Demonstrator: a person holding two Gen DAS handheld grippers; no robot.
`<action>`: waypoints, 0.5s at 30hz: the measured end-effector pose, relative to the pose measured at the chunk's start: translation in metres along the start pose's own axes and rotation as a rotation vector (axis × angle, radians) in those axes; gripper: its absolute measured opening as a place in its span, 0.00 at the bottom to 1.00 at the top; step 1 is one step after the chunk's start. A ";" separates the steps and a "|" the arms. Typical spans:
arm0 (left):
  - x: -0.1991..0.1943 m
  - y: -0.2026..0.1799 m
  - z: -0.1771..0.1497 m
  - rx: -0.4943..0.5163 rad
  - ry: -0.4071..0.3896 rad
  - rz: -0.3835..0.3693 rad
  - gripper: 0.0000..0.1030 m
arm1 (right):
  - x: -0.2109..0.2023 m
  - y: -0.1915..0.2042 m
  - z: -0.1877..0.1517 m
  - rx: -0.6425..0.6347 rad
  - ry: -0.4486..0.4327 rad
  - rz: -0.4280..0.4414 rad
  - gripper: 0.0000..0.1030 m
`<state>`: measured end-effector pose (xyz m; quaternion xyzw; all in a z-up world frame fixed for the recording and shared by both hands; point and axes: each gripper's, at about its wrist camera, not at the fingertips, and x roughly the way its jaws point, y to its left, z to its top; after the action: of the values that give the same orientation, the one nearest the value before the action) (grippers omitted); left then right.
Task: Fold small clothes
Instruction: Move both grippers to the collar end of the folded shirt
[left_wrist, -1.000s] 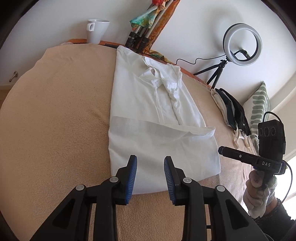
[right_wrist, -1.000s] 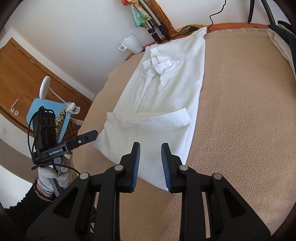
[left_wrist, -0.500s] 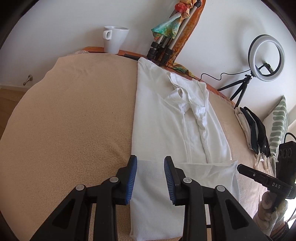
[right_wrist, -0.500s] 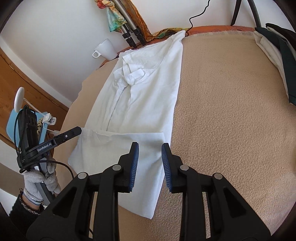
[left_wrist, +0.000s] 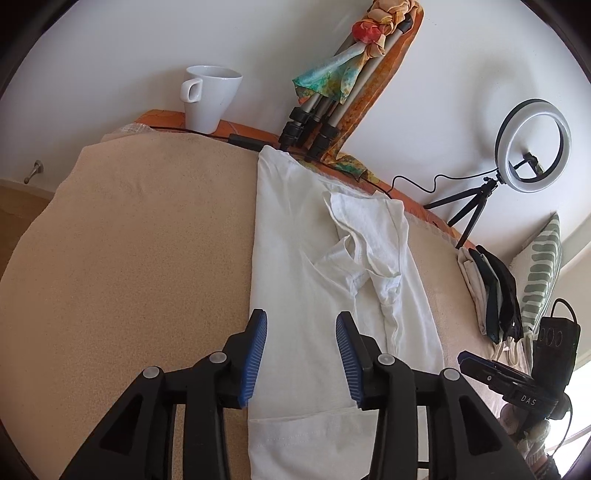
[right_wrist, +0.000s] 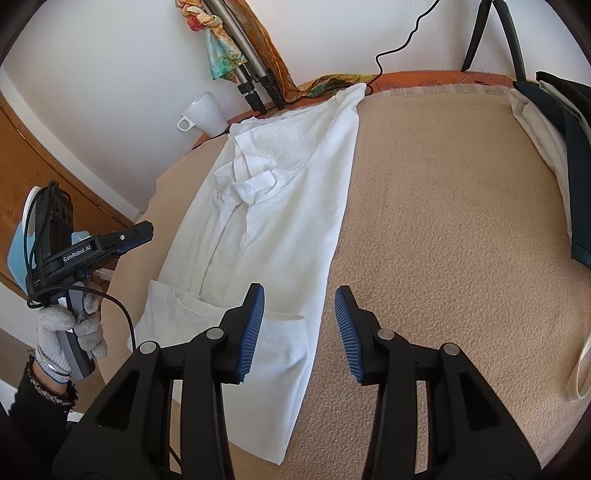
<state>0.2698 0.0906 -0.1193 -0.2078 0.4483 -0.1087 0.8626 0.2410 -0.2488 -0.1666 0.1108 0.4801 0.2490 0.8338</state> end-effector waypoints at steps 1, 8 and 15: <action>0.003 0.002 0.007 -0.004 -0.005 -0.007 0.42 | 0.004 -0.001 0.007 -0.003 0.001 -0.002 0.41; 0.037 0.012 0.051 0.004 0.014 -0.028 0.46 | 0.029 -0.006 0.062 -0.059 -0.031 -0.055 0.41; 0.077 0.012 0.088 0.075 0.029 -0.017 0.55 | 0.068 -0.029 0.112 -0.037 -0.031 -0.064 0.41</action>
<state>0.3860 0.0955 -0.1352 -0.1778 0.4544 -0.1358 0.8623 0.3743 -0.2322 -0.1715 0.0837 0.4658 0.2295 0.8505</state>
